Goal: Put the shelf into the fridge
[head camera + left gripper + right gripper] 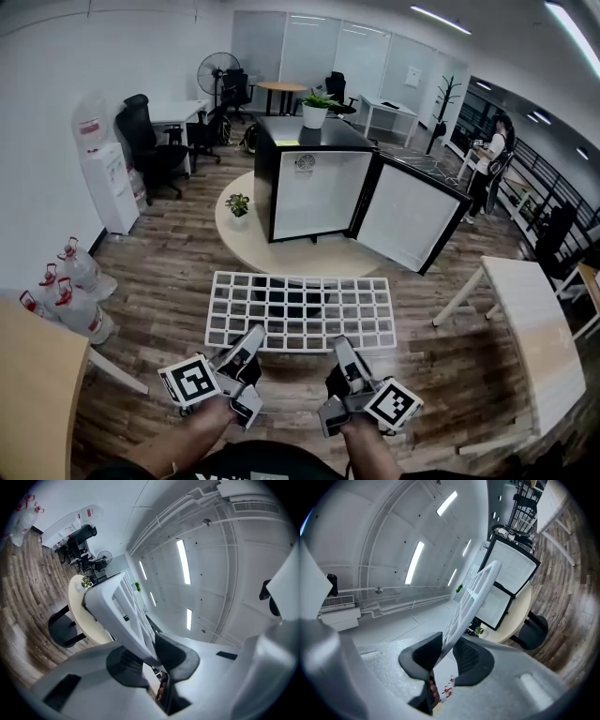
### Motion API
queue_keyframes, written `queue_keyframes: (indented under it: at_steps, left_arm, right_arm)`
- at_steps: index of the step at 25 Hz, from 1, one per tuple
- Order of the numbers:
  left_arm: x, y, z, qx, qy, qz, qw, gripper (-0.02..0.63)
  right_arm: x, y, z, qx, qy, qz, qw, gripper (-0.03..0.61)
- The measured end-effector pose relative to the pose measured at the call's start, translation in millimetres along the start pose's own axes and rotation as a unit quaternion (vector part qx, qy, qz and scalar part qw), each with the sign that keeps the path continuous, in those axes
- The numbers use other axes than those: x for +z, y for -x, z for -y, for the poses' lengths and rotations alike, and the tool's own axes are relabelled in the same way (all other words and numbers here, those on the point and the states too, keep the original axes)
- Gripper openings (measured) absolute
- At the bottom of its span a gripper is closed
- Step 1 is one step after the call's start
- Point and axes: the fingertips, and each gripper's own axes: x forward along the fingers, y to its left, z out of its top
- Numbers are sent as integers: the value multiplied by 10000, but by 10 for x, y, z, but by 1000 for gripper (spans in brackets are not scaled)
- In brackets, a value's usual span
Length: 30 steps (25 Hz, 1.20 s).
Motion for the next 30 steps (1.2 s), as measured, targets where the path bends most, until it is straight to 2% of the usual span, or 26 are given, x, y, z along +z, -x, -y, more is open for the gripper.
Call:
queue_keyframes:
  at_steps: [3,6,8,9,10,12,13,14,19,25,28,30]
  left_arm:
    - [-104,-107,50,-16,53,0,10000,55]
    - [-246,-272,227,-382,479,83,9981,55]
    - [-320,-311,163,-71,85,1,9999,55]
    - [-362,-348,191,-83,82,11,9999,55]
    - [-413,-416,311,-363,403,90,9985,57]
    - [-508,-580,629,-1170,1364,296,9833,55]
    - [-538,-636,709,-1370,1621,346,9766,55]
    - [-556,-675,738,-1435,1725,364,9738,55]
    - [-537,-839,579,-1095,1405,293,9836,55]
    - [-455,-1146,442,-1082,1435,259,9834,55]
    - [-313,-1258,253,-727,1010,162,9921,55]
    - [-220,-1358,148,-598,848,119,9945,55]
  right_arm:
    - [129,59,53,-32,24,-51,10000,69]
    - [269,119,111,37,-46,-75,10000,69]
    - [364,191,168,55,-77,-63,9999,69]
    - [410,227,202,59,-67,-63,9999,69]
    - [453,256,235,69,-55,-66,9999,69]
    - [528,279,288,108,-75,-64,9999,69]
    - [557,277,309,125,-101,-64,9999,69]
    - [579,274,329,133,-130,-67,9998,69]
    - [711,207,479,26,-86,-76,9999,69]
    - [869,-30,662,7,-108,-52,9999,69]
    - [951,-210,716,-2,-87,-52,9999,69]
    - [1007,-345,770,-8,-51,-51,10000,69]
